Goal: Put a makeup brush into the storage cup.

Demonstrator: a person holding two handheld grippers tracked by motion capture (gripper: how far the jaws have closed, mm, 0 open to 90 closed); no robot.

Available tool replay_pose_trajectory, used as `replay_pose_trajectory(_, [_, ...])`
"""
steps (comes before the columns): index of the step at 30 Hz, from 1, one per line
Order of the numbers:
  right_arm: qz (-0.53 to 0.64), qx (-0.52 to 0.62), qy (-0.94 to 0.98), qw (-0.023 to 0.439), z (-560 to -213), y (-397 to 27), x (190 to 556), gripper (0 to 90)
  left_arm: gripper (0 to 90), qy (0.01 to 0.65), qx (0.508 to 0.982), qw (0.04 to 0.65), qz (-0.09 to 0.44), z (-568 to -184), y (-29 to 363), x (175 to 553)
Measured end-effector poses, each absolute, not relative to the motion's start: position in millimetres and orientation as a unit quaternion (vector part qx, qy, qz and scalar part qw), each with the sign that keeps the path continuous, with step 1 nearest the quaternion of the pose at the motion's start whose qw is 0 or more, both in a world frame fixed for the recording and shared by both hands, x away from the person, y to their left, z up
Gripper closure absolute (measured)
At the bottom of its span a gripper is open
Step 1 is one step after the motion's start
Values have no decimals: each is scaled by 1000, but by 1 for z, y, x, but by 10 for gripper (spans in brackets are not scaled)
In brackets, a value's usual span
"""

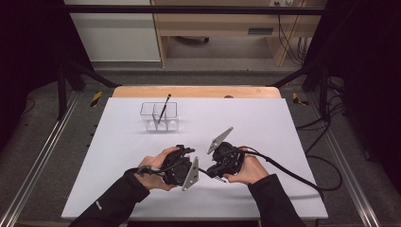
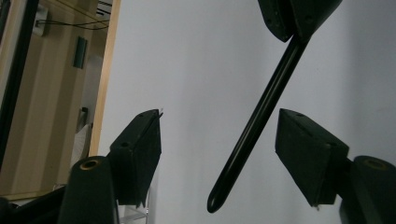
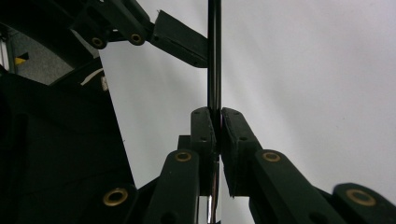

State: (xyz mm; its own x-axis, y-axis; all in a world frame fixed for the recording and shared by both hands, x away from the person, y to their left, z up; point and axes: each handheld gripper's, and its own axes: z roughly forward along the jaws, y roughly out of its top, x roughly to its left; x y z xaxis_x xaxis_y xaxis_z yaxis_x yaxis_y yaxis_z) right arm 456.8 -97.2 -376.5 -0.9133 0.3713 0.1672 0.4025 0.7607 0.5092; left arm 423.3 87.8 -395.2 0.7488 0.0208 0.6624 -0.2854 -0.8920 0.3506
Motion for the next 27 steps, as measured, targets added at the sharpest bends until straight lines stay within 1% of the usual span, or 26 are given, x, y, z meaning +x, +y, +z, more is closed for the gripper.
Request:
replay_pose_trajectory(3, [-278, -206, -938, 29, -376, -97, 457, 844, 377, -85, 907, 214, 353, -397, 86, 422])
replay_pose_trajectory(4, [-278, -206, -938, 29, -376, -97, 457, 844, 393, 76, 891, 272, 356, -414, 89, 403])
replay_pose_trajectory(5, [-278, -206, -938, 29, -377, -97, 457, 844, 417, 90, 894, 280, 337, -417, 89, 401])
replay_pose_trajectory(6, [-278, -206, -938, 29, -377, -97, 457, 844, 434, 81, 888, 273, 360, -416, 89, 401])
replay_pose_trajectory(7, [-278, -206, -938, 30, -377, -97, 457, 844, 450, 62, 890, 269, 362, -414, 88, 404])
replay_pose_trajectory(8, [-278, -207, -938, 30, -377, -97, 457, 844, 467, 58, 894, 269, 354, -415, 88, 403])
replay_pose_trajectory(10, [-277, -205, -938, 31, -377, -96, 457, 844, 502, 95, 884, 275, 366, -419, 88, 397])
replay_pose_trajectory(17, [-277, -203, -939, 31, -378, -96, 456, 844, 614, 109, 872, 267, 396, -425, 88, 391])
replay_pose_trajectory(22, [-276, -203, -939, 31, -378, -96, 456, 844, 708, 112, 868, 262, 406, -428, 89, 388])
replay_pose_trajectory(23, [-276, -203, -939, 31, -378, -96, 456, 845, 723, -152, 900, 177, 368, -404, 81, 414])
replay_pose_trajectory(25, [-277, -202, -939, 31, -377, -97, 456, 844, 753, -158, 900, 174, 368, -405, 81, 414])
replay_pose_trajectory(27, [-277, -203, -939, 32, -377, -97, 456, 845, 765, -163, 899, 170, 368, -405, 81, 413])
